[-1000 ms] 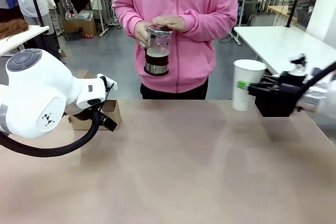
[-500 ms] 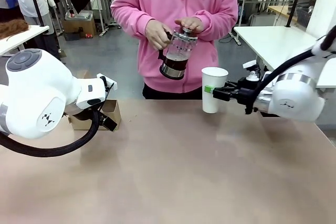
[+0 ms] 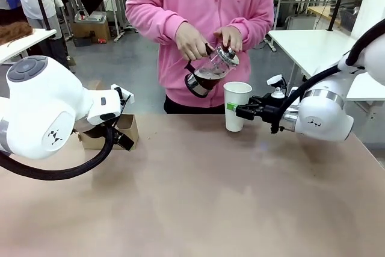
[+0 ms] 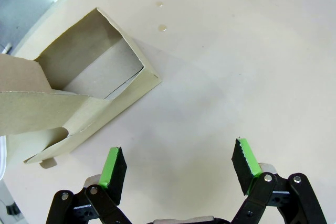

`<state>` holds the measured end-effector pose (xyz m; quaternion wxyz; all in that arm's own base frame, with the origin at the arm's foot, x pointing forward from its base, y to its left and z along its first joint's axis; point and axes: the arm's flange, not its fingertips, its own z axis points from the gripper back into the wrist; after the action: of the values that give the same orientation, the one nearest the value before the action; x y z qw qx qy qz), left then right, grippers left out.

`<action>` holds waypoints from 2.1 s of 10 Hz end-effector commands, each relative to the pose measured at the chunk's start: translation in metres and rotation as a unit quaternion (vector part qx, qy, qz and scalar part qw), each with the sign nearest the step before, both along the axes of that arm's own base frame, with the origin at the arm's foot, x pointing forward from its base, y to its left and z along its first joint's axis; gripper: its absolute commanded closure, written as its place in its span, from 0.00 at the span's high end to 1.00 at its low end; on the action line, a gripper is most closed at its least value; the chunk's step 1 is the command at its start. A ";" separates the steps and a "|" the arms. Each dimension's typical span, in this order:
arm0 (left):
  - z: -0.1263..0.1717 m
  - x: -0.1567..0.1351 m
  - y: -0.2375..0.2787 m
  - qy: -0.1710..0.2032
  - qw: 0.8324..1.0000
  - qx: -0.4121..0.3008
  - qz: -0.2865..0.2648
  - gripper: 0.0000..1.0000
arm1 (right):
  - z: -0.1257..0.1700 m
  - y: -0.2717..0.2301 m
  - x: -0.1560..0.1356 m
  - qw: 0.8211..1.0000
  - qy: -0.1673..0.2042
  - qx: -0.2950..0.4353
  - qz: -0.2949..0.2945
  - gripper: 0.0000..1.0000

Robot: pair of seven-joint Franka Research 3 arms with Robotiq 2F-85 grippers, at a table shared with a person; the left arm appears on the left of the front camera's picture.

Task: Pour a drink into a cup and package it in a carrier.
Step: When a person places the Paper Cup Lid on the 600 ml Paper Cup , lift the 600 ml Paper Cup.

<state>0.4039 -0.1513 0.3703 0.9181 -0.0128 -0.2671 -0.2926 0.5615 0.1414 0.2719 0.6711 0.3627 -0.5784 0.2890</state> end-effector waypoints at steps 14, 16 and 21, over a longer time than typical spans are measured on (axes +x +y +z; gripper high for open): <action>0.000 0.000 0.000 0.000 1.000 -0.001 0.000 1.00 | 0.001 0.004 -0.002 1.000 0.003 0.004 -0.008 0.80; 0.000 0.000 0.000 0.000 1.000 -0.001 0.000 1.00 | 0.001 0.004 -0.002 1.000 0.003 0.004 -0.008 0.80; 0.000 0.000 0.000 0.000 1.000 -0.001 0.000 1.00 | 0.001 0.004 -0.002 1.000 0.003 0.004 -0.008 0.80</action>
<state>0.4039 -0.1513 0.3703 0.9181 -0.0128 -0.2671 -0.2926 0.5603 0.1429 0.2707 0.6720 0.3631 -0.5774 0.2884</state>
